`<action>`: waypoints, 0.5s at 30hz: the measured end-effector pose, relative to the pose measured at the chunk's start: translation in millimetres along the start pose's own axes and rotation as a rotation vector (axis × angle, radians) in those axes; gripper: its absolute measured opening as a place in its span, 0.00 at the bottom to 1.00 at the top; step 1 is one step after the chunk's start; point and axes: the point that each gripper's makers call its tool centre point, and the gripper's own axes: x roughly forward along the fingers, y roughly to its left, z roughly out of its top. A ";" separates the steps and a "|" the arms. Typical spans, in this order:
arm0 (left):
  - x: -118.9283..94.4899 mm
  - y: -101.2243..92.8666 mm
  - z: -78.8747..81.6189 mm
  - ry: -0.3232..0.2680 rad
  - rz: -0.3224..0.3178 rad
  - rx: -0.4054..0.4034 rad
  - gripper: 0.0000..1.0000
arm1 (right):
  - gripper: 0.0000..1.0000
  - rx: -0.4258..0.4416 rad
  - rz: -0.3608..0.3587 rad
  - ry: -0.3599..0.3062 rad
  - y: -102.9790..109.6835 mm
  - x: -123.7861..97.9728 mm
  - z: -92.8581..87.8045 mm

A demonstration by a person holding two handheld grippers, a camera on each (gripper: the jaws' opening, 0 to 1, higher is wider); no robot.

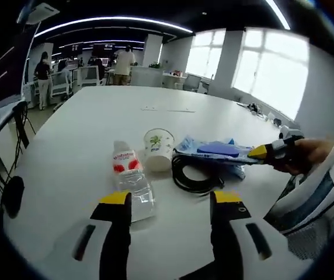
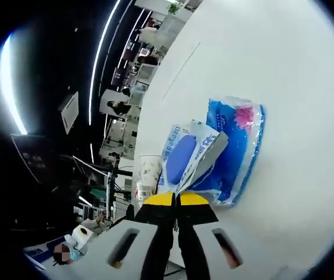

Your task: Arrange the tabletop items into an orderly group along one side of the table until the central work area is clear of visible clutter.

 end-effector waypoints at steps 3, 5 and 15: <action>11.0 -13.4 7.8 -0.015 -0.058 -0.057 0.54 | 0.00 -0.040 0.028 -0.013 7.5 -1.1 4.3; 17.4 -18.4 8.9 -0.018 -0.065 -0.058 0.54 | 0.00 -0.074 0.052 -0.021 15.6 -2.8 7.1; 40.5 -67.3 11.9 -0.039 -0.236 -0.304 0.54 | 0.00 -0.041 0.218 -0.111 44.7 -16.5 21.3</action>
